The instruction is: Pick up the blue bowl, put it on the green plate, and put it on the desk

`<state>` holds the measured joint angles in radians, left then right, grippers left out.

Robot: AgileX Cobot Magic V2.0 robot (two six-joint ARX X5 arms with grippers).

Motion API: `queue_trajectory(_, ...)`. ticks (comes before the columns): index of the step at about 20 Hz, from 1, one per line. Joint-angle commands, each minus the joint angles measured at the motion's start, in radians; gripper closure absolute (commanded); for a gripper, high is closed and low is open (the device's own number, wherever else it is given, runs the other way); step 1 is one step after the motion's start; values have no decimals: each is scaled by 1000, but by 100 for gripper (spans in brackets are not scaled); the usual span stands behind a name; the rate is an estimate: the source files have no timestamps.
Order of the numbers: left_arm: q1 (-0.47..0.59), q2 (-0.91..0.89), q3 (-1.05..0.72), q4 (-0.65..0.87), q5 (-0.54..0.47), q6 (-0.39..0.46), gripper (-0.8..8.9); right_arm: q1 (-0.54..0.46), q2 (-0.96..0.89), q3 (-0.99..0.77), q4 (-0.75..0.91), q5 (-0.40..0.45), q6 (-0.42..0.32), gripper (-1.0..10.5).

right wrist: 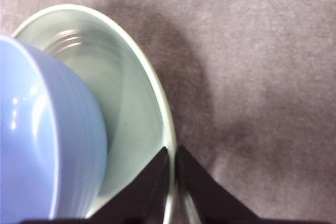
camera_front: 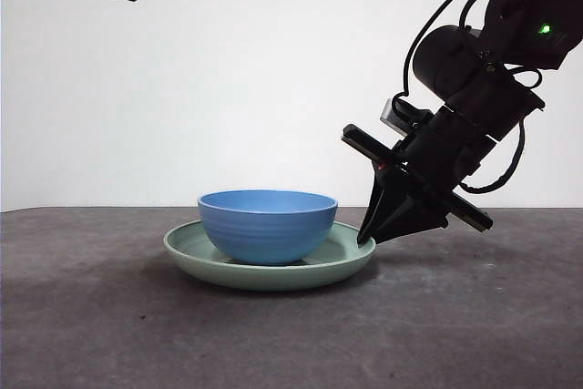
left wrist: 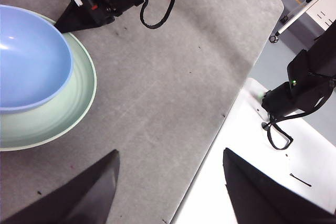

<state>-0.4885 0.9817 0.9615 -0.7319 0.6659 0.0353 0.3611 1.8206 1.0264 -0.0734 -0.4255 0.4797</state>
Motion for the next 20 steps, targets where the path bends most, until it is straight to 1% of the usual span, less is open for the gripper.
queue_trajectory(1,-4,8,8,-3,8,2,497,7,15,21,10,0,11,791)
queue_trajectory(2,-4,8,8,-8,8,2,497,7,10,21,10,2,11,762)
queue_trajectory(6,-3,8,8,-8,8,2,498,6,-60,21,-27,61,3,759)
queue_trajectory(9,-3,8,8,-7,8,2,498,3,-172,21,-85,95,-53,758)
queue_trajectory(15,-3,8,8,-8,7,2,498,12,-465,21,-306,74,-217,758)
queue_trajectory(17,-3,8,8,-8,7,2,498,13,-558,21,-397,24,-260,759)
queue_trajectory(20,-3,8,8,-7,7,2,498,21,-642,21,-496,-12,-288,759)
